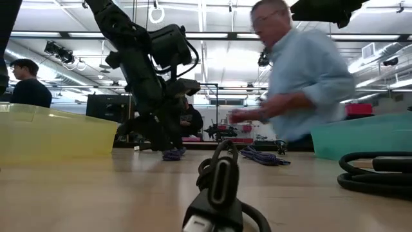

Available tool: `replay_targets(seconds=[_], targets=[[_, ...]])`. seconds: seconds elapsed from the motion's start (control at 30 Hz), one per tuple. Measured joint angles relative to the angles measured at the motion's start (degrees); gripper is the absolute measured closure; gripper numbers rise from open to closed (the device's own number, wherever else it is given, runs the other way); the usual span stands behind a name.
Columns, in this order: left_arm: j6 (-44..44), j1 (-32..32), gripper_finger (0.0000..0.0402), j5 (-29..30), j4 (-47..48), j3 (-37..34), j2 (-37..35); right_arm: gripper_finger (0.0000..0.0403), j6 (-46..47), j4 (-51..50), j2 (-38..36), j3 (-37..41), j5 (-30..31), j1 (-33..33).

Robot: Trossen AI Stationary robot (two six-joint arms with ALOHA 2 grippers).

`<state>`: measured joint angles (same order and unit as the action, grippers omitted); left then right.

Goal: Pick & Place USB Port
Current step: Put the left purple and white charger cable into the light green bin

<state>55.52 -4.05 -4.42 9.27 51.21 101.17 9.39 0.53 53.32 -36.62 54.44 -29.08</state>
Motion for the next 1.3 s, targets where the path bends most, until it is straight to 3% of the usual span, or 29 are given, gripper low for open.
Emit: replay_targets(seconds=[0.27, 0.47, 0.73, 1.0, 1.3], targets=[[0.93, -0.02, 0.0279, 1.53, 0.74, 0.18, 1.48, 0.0256, -0.07, -0.13, 0.0, 0.0, 0.06, 0.0], [-0.48, -0.02, 0.0384, 0.47, 1.26, 0.12, 1.61, 0.0256, -0.17, -0.13, 0.0, 0.0, 0.13, 0.0], [-4.13, 0.17, 0.0392, 3.34, 1.53, -0.29, -0.76, 0.0256, -0.15, -0.68, 0.0, 0.0, 0.16, 0.01], [-11.33, 1.08, 0.0393, 9.84, -1.15, -0.23, -11.52, 0.0256, 0.5, -1.14, 0.0, 0.0, 2.84, 0.02], [-30.7, 4.7, 0.0393, 13.81, -22.8, -0.06, -19.77, 0.0256, 3.34, -1.97, 0.48, 0.02, 2.95, 2.09]])
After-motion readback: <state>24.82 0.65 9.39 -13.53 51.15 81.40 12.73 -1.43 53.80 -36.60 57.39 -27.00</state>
